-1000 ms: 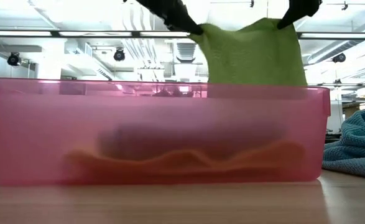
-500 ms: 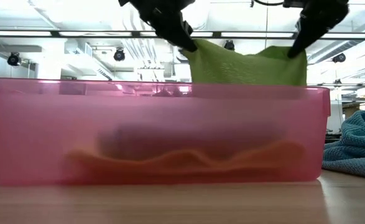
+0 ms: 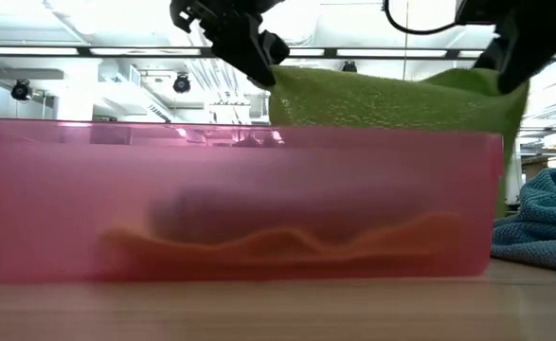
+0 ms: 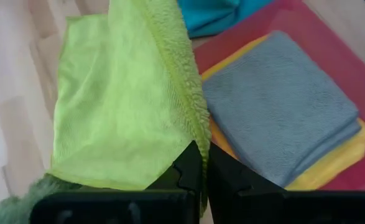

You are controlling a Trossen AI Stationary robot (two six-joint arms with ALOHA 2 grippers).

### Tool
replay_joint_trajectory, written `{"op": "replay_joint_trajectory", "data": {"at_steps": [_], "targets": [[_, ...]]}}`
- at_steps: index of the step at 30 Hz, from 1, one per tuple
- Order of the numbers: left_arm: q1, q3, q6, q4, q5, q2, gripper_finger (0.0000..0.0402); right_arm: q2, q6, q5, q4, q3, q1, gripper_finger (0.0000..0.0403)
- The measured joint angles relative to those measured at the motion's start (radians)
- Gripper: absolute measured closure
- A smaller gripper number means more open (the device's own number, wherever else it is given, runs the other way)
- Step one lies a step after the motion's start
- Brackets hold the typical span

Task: Fold microfiber towels
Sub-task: Fold the green microfiber cloth

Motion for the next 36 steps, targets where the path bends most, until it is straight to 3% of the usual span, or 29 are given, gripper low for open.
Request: {"op": "replay_joint_trajectory", "data": {"at_steps": [6, 12, 20, 31, 36], "targets": [[-0.018, 0.0, 0.003, -0.016, 0.001, 0.0, 0.0401, 0.017, 0.142, -0.007, 0.163, -0.067, 0.102, 0.0394], [-0.02, 0.0, -0.002, 0.019, -0.004, 0.034, 0.0401, 0.068, 0.22, 0.046, 0.136, -0.079, 0.153, 0.0394], [0.016, 0.005, 0.006, 0.082, -0.109, 0.071, 0.0401, 0.101, 0.242, 0.253, -0.08, -0.045, 0.122, 0.0394], [0.04, 0.007, 0.055, 0.166, -0.169, 0.172, 0.0402, 0.216, 0.215, 0.315, -0.137, -0.058, 0.043, 0.0394], [0.041, 0.006, 0.056, 0.189, -0.27, 0.214, 0.0402, 0.282, 0.204, 0.365, -0.186, -0.059, 0.009, 0.0394]]}}
